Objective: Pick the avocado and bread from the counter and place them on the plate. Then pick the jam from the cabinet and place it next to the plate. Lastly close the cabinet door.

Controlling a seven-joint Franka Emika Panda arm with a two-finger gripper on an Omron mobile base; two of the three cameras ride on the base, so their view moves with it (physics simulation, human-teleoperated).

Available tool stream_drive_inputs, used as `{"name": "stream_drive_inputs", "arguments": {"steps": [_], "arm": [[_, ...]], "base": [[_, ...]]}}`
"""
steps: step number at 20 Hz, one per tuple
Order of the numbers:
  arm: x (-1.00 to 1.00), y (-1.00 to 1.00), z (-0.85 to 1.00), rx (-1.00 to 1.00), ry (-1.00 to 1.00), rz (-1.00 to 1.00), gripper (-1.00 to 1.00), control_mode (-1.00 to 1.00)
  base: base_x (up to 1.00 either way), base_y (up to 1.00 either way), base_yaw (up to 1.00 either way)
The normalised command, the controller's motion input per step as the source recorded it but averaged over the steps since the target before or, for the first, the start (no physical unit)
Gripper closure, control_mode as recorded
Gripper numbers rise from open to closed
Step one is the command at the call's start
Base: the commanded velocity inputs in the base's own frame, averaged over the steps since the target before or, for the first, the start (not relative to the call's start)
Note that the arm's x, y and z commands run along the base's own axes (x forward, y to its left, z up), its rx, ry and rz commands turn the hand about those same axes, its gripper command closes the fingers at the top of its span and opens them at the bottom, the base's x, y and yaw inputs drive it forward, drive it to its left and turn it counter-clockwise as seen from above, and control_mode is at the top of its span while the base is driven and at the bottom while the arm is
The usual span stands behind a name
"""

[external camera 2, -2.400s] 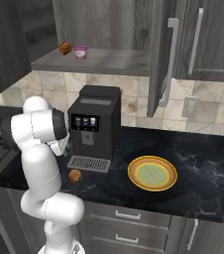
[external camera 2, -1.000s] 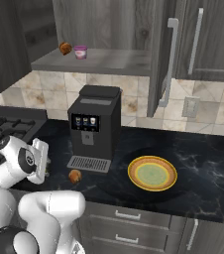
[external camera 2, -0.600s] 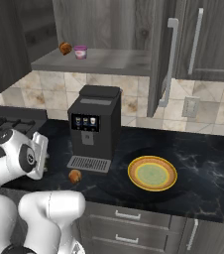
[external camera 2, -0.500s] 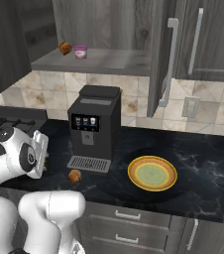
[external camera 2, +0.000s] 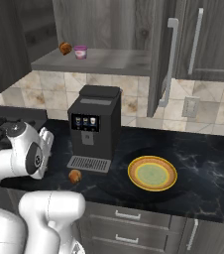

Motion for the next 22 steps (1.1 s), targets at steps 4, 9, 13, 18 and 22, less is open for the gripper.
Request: {"name": "stream_drive_inputs", "arguments": {"steps": [4,9,13,18,22], "arm": [[-0.08,-0.35,0.26,0.13,-0.06,-0.02,1.00,-1.00],[-0.09,-0.44,0.14,0.13,-0.02,-0.03,1.00,-1.00],[-0.09,-0.41,0.06,0.09,-0.02,-0.09,1.00,-1.00],[-0.02,-0.43,0.02,0.08,-0.01,-0.10,1.00,-1.00],[0.00,-0.41,0.00,0.07,-0.01,-0.12,1.00,-1.00]], "base": [[0.00,0.00,0.00],[0.00,0.00,0.00],[0.00,0.00,0.00],[0.00,0.00,0.00],[0.00,0.00,0.00]]}}
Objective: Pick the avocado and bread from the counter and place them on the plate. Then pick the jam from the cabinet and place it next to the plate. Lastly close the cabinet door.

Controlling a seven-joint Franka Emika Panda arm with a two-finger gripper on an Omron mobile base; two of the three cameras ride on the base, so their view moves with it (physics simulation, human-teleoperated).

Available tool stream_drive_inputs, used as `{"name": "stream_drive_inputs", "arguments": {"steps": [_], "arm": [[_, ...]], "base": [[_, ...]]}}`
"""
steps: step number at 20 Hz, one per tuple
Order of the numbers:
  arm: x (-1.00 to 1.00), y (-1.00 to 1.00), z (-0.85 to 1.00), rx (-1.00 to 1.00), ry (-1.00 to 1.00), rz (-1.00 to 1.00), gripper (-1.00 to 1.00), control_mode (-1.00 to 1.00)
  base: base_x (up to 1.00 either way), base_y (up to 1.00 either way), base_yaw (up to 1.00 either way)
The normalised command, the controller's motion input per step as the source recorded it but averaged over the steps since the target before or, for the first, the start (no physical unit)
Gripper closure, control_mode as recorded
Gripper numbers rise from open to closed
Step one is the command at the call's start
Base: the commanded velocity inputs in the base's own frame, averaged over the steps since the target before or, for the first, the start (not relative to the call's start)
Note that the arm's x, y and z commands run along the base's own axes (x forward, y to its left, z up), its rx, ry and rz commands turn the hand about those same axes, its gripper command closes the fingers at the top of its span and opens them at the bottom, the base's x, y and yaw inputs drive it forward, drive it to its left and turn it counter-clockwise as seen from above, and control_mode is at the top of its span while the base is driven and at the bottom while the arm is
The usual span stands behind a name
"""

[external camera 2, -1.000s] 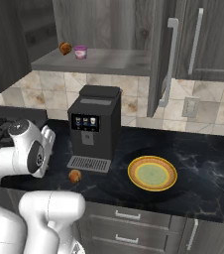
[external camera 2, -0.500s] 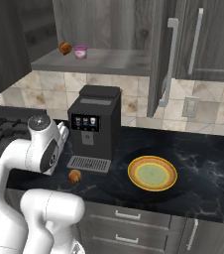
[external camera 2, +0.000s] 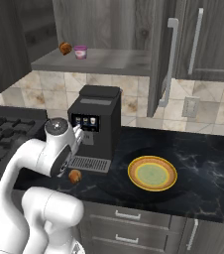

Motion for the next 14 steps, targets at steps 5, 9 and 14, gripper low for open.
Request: {"name": "stream_drive_inputs", "arguments": {"steps": [5,9,14], "arm": [[0.00,-0.40,0.00,0.06,-0.02,-0.15,1.00,-1.00],[0.00,-0.42,0.00,0.07,0.00,-0.18,1.00,-1.00],[0.07,-0.43,0.00,0.05,0.00,-0.17,1.00,-1.00]], "base": [[0.00,0.00,0.00],[0.00,0.00,0.00],[0.00,0.00,0.00]]}}
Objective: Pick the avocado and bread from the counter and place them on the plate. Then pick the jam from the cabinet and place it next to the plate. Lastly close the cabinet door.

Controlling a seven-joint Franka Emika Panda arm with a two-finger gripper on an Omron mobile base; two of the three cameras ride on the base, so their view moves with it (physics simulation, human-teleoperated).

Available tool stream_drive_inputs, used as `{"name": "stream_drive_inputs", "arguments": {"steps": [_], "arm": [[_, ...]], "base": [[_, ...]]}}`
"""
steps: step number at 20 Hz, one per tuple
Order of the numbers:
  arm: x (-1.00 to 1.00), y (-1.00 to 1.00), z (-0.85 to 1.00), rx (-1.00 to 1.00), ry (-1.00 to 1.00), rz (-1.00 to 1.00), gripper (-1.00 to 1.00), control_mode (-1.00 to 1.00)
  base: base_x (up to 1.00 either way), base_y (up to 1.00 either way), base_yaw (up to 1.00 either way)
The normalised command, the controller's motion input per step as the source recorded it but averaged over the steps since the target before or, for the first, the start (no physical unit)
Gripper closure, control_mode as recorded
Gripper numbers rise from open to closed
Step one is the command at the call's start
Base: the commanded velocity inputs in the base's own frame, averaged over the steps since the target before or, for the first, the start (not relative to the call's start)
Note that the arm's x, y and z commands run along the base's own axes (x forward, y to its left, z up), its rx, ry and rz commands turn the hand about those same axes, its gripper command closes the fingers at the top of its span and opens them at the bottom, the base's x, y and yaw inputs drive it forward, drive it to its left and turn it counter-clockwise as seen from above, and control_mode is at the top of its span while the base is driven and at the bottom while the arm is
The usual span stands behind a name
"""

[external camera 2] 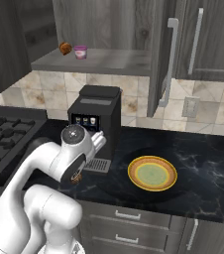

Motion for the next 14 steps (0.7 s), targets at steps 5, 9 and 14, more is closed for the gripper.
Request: {"name": "stream_drive_inputs", "arguments": {"steps": [5,9,14], "arm": [[0.10,-0.48,0.00,0.06,0.00,-0.14,1.00,-1.00],[0.10,-0.54,0.02,0.08,0.00,-0.11,1.00,-1.00],[0.19,-0.53,0.04,0.09,0.00,-0.11,1.00,-1.00]], "base": [[0.00,0.00,0.00],[0.00,0.00,0.00],[0.00,0.00,0.00]]}}
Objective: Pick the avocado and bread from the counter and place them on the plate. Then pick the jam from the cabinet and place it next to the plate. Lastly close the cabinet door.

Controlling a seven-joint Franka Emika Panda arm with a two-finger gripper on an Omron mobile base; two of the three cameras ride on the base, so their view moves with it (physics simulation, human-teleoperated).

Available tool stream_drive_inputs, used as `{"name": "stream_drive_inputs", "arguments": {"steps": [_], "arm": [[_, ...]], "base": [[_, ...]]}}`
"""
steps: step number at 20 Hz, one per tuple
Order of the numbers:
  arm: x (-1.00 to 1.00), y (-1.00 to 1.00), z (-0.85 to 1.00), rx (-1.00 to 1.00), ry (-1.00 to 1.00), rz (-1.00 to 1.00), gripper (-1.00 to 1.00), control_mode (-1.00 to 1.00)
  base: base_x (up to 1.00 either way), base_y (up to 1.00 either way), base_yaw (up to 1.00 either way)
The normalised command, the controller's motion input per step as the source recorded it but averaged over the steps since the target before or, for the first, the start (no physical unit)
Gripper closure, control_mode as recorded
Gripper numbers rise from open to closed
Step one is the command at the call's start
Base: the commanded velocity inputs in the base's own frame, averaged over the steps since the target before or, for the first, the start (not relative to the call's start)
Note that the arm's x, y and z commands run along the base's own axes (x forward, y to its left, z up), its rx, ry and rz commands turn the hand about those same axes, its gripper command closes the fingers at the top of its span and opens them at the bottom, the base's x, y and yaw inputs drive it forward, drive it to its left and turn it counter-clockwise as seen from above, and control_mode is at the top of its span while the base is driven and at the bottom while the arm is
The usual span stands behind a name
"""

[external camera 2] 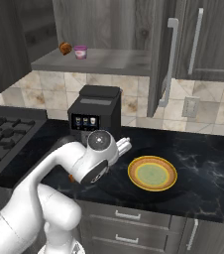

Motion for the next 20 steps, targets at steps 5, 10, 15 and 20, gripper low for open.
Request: {"name": "stream_drive_inputs", "arguments": {"steps": [5,10,15,20], "arm": [[0.26,-0.49,0.00,0.08,0.00,-0.09,1.00,-1.00],[0.25,-0.44,0.00,0.03,0.00,-0.09,1.00,-1.00],[0.17,-0.45,-0.02,0.00,0.01,-0.07,1.00,-1.00],[0.03,-0.47,-0.19,0.00,0.01,-0.06,1.00,-1.00]], "base": [[0.00,0.00,0.00],[0.00,0.00,0.00],[0.00,0.00,0.00],[0.00,0.00,0.00]]}}
